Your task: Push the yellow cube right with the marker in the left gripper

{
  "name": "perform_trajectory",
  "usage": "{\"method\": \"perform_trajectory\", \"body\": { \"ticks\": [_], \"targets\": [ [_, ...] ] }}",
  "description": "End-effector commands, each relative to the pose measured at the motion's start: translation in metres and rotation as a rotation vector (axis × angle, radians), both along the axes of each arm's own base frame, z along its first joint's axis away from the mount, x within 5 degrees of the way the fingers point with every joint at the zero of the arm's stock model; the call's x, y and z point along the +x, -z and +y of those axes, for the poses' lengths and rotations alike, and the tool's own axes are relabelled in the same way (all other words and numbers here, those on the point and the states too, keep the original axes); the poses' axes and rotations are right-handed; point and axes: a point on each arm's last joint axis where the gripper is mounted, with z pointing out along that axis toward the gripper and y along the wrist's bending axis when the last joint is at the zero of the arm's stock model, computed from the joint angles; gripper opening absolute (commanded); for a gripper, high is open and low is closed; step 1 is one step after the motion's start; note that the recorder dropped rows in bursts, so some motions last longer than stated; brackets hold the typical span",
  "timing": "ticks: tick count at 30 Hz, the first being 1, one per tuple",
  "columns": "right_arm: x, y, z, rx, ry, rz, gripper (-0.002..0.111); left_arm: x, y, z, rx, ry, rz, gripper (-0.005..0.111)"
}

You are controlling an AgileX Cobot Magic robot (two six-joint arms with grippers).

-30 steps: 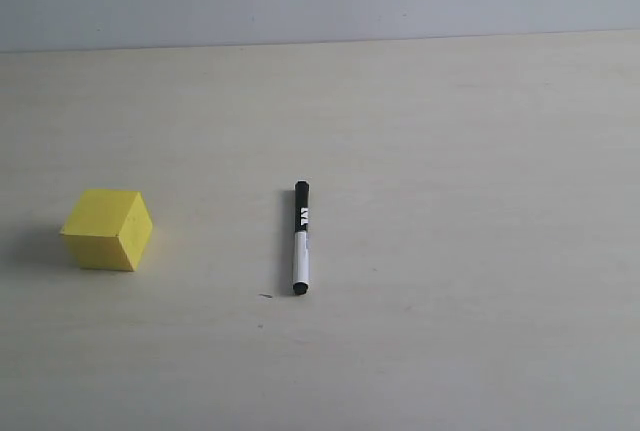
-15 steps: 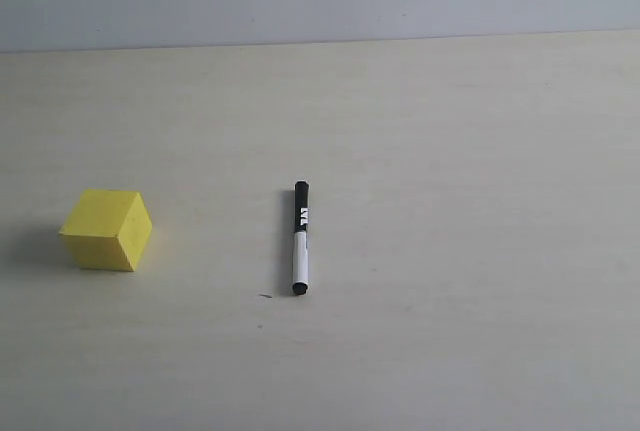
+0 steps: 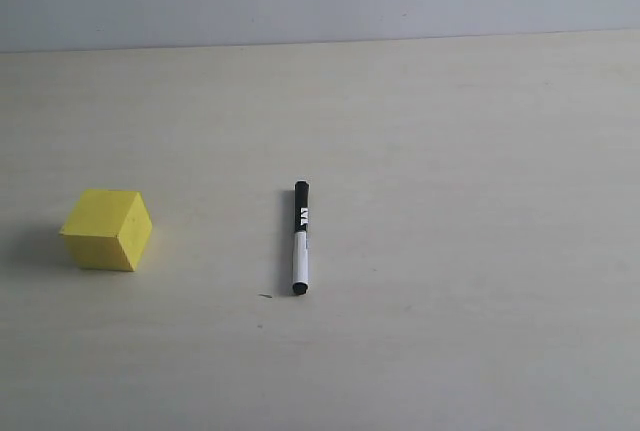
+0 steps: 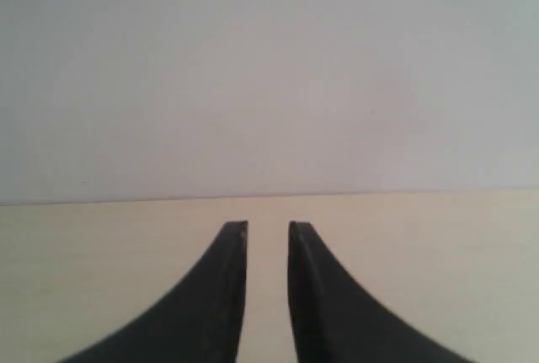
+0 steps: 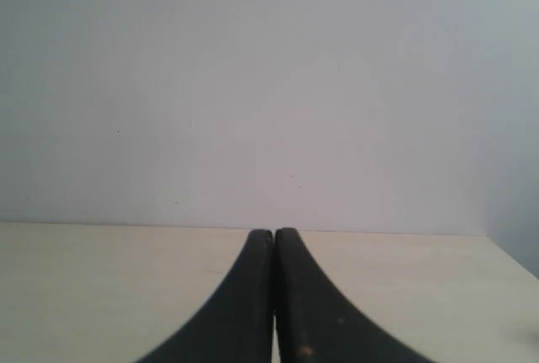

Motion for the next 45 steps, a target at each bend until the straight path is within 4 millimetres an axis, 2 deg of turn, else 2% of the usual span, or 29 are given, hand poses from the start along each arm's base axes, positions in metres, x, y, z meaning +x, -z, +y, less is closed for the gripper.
{"method": "perform_trajectory", "body": {
  "ticks": [1,8,11,13,15,19,23,25,28,31,33,35,39,45],
  "targets": [
    [0.0,0.001,0.0,-0.001,0.007,0.0,0.0,0.02,-0.008,-0.013,0.053,0.153,0.06,0.031],
    [0.0,0.001,0.0,-0.001,0.007,0.0,0.0,0.024,-0.013,-0.015,0.384,0.252,-0.089,0.028],
    [0.0,0.001,0.0,-0.001,0.007,0.0,0.0,0.022,-0.015,-0.014,0.522,0.279,-0.154,0.016],
    [0.0,0.001,0.0,-0.001,0.007,0.0,0.0,0.022,-0.014,-0.014,0.615,0.298,-0.193,0.003],
    [0.0,0.001,0.0,-0.001,0.007,0.0,0.0,0.023,-0.015,-0.012,0.706,0.291,-0.224,0.0],
    [0.0,0.001,0.0,-0.001,0.007,0.0,0.0,0.031,-0.015,0.004,0.788,0.111,-0.184,0.0],
    [0.0,0.001,0.0,-0.001,0.007,0.0,0.0,0.04,-0.014,0.032,0.801,-0.282,-0.068,0.0],
    [0.0,0.001,0.0,-0.001,0.007,0.0,0.0,0.044,-0.01,0.04,0.785,-0.41,0.022,0.0],
    [0.0,0.001,0.0,-0.001,0.007,0.0,0.0,0.056,0.001,0.042,0.849,-0.443,0.246,0.0],
    [0.0,0.001,0.0,-0.001,0.007,0.0,0.0,0.072,0.016,0.034,0.786,-0.385,0.594,0.0],
    [0.0,0.001,0.0,-0.001,0.007,0.0,0.0,0.082,0.026,0.022,0.67,-0.298,0.803,0.0],
    [0.0,0.001,0.0,-0.001,0.007,0.0,0.0,0.091,0.032,0.009,0.516,-0.252,0.937,0.0],
    [0.0,0.001,0.0,-0.001,0.007,0.0,0.0,0.093,0.042,-0.016,0.332,-0.091,1.051,0.0],
    [0.0,0.001,0.0,-0.001,0.007,0.0,0.0,0.087,0.042,-0.072,0.256,0.102,0.991,0.0]
  ]
}}
